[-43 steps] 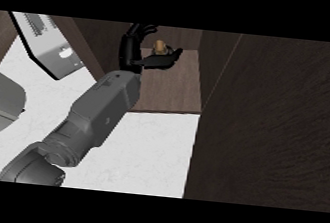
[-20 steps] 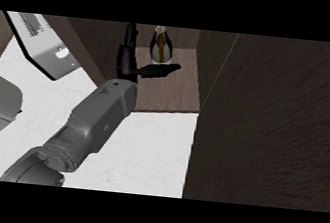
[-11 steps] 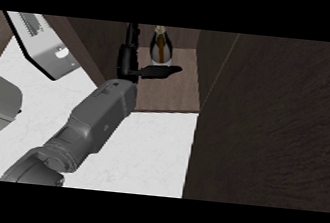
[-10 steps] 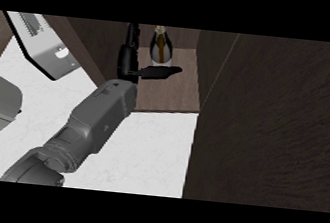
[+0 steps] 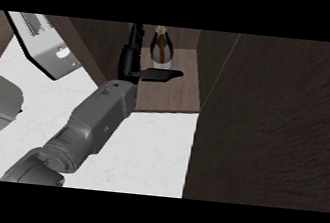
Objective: Pick up the wine, place it into the cabinet and close the cabinet
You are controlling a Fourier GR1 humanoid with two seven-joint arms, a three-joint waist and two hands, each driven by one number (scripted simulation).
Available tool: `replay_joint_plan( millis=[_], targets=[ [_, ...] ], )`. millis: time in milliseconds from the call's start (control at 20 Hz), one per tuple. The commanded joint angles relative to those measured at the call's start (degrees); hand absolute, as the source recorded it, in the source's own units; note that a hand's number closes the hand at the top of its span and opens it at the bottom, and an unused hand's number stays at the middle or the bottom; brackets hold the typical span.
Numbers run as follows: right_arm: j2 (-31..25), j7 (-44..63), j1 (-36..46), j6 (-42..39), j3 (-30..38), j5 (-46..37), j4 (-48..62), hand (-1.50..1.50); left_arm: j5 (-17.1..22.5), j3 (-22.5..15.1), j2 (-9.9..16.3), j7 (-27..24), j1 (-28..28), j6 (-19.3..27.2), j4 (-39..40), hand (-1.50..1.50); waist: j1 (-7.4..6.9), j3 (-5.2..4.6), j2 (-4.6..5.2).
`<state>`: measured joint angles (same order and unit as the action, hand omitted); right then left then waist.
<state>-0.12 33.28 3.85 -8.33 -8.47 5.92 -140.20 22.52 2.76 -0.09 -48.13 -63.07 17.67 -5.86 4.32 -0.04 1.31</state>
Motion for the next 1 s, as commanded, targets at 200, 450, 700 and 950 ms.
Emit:
replay_joint_plan(
  millis=[200, 450, 700, 950],
  targets=[
    [0.1, -0.3, -2.4, 0.0, -1.8, 0.1, -3.1, -1.5, 3.8, 1.0, 0.1, -2.8, 3.6, -4.2, -1.0, -1.5, -0.85, -0.02, -0.51],
    [0.0, 1.4, 0.4, 0.8, -1.5, 0.4, -0.9, -1.5, 8.1, -2.2, 0.1, -2.5, 4.5, -5.5, -1.5, -1.5, -0.03, -0.01, -0.81],
    [0.1, 4.2, 4.3, 2.7, -1.0, -0.3, -0.9, -1.5, 12.2, -6.7, 0.1, -0.8, 6.4, -4.6, -4.9, -1.5, -0.75, -0.02, -1.11],
    [-0.4, 5.6, 5.8, 3.5, -0.5, -1.3, -1.7, -1.5, 17.0, -17.1, 0.1, 1.5, 13.2, -1.1, -15.0, -1.5, -1.38, -0.01, -1.81]
  ],
)
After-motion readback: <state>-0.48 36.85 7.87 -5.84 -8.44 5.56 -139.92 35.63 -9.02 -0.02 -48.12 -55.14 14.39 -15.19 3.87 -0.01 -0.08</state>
